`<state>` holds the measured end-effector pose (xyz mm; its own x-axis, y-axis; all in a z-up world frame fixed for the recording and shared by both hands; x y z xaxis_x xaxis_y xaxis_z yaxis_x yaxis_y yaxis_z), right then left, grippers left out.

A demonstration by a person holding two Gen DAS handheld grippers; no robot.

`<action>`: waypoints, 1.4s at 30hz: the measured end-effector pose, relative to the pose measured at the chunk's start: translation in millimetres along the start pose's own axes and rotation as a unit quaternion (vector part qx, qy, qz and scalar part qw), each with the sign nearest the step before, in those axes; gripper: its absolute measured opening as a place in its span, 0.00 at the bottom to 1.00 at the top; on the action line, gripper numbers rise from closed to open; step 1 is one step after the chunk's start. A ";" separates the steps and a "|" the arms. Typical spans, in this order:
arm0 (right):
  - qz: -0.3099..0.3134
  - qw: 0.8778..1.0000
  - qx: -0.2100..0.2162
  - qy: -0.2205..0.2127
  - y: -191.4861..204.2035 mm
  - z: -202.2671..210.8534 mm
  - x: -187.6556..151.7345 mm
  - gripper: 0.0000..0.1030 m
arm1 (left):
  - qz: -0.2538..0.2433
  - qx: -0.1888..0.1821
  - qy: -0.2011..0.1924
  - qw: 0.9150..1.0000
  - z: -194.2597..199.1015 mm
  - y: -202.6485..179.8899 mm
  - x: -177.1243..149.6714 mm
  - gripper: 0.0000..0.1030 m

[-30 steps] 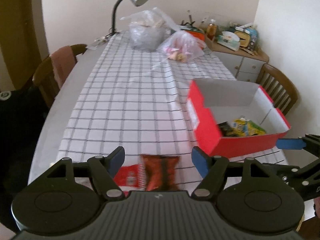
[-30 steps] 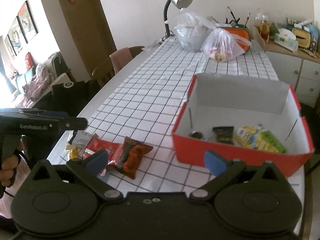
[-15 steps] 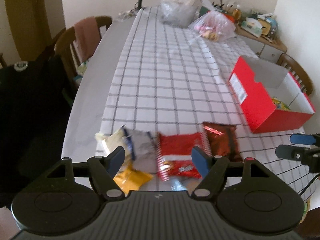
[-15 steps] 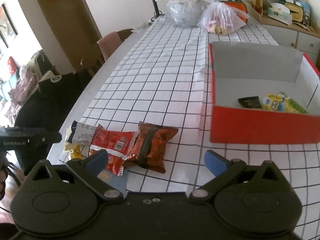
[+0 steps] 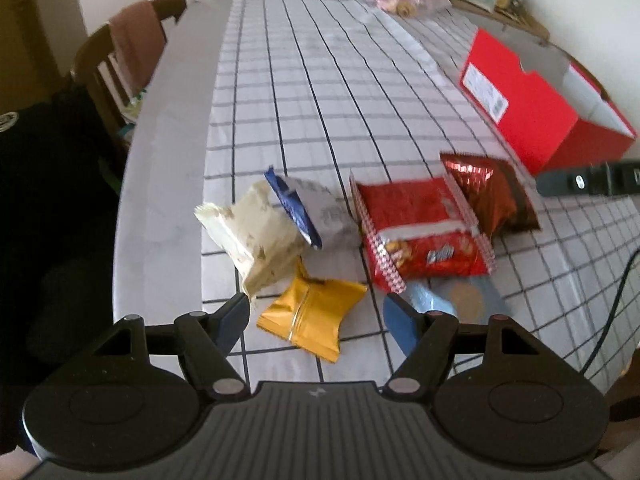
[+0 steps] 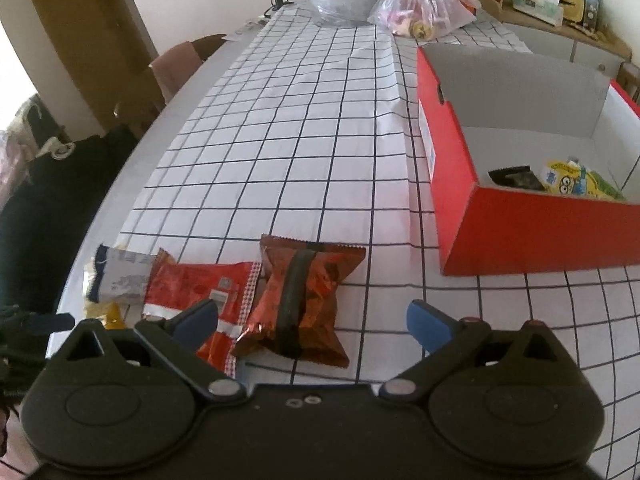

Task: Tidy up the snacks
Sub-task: 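Grasp the yellow square packet with left tool while right grasps brown-orange bag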

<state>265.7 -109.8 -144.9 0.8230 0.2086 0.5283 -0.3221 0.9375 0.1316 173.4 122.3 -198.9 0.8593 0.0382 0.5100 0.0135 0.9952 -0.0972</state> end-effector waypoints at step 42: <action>-0.031 0.999 0.014 0.021 -2.7 -17.6 -6.9 0.38 | 0.036 0.014 0.010 0.999 -21.0 -0.5 2.8 0.29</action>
<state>269.1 -108.9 -163.6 0.8607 0.1631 0.4823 -0.2831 0.9407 0.1871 186.5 120.1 -215.4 0.8673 0.1077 0.4860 -0.0625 0.9921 -0.1084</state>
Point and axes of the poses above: each gripper's, at about its wrist camera, not at the fingertips, and z roughly against the way its jaws point, y to its left, x to its top, the point moved 4 cm from there along -z, roughly the way its jaws point, and after that the axes turned 2 degrees about z, right-handed, at the moved point
